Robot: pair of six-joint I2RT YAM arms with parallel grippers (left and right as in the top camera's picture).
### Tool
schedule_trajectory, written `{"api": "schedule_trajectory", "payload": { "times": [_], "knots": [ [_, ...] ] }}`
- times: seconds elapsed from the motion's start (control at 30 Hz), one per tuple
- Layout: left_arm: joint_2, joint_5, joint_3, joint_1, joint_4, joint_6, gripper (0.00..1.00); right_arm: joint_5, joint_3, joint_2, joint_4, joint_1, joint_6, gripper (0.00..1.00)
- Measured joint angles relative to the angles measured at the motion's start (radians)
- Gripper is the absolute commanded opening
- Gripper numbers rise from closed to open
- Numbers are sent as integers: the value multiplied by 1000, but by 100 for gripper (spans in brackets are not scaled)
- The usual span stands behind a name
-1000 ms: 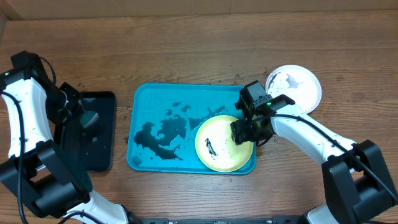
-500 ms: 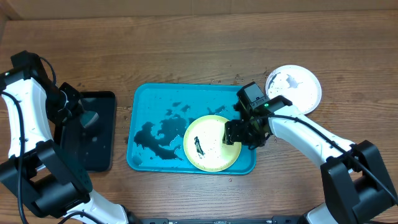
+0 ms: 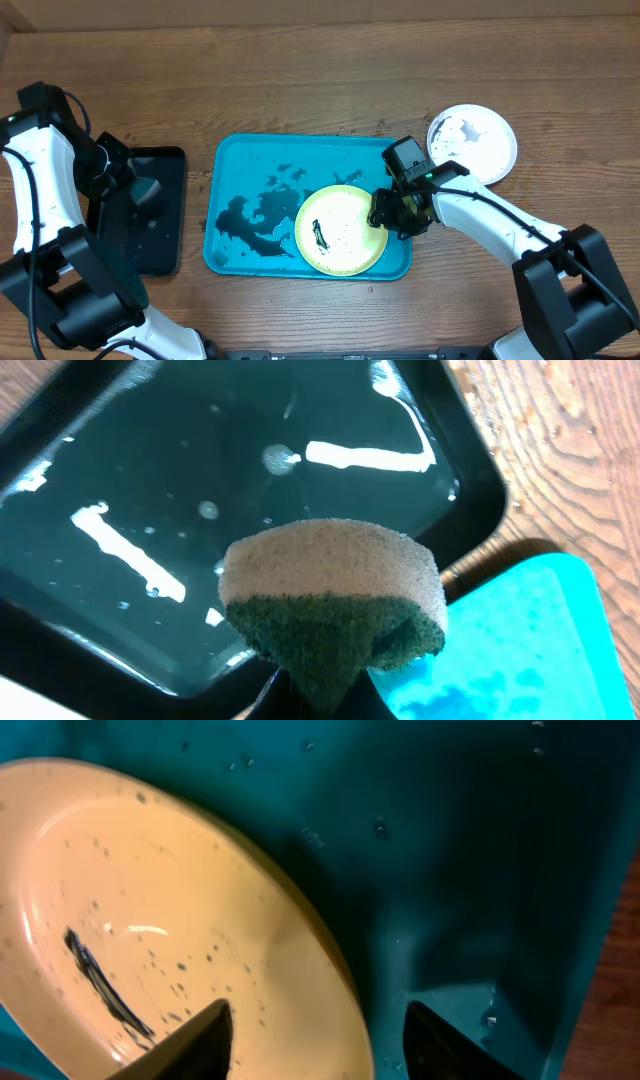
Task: Clean dirty plates on tray and stack at the side
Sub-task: 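Move the right gripper to the yellow plate rim and grasp it, then bring the sponge in the left gripper over the yellow plate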
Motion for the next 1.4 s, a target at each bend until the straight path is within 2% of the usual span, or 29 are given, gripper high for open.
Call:
{"api": "schedule_trajectory", "payload": {
  "times": [0.07, 0.23, 0.6, 0.8, 1.0, 1.17, 1.4],
  "knots": [
    [0, 26, 0, 0, 0, 1, 4, 2, -15, 0, 12, 0, 12, 44],
    [0, 96, 0, 0, 0, 37, 4, 8, -39, 4, 26, 2, 42, 24],
    [0, 292, 0, -23, -74, 232, 4, -5, -39, 39, 106, 28, 107, 6],
    [0, 383, 0, -137, -162, 328, 4, -14, -39, 48, 178, 41, 141, 4],
    [0, 406, 0, -330, -163, 357, 4, -9, -39, 55, 225, 62, 153, 5],
    [0, 401, 0, -486, -128, 349, 4, 0, -39, 57, 239, 85, 151, 5],
    [0, 311, -11, -671, -53, 261, 4, 1, -39, 57, 240, 87, 145, 5]
  ]
}}
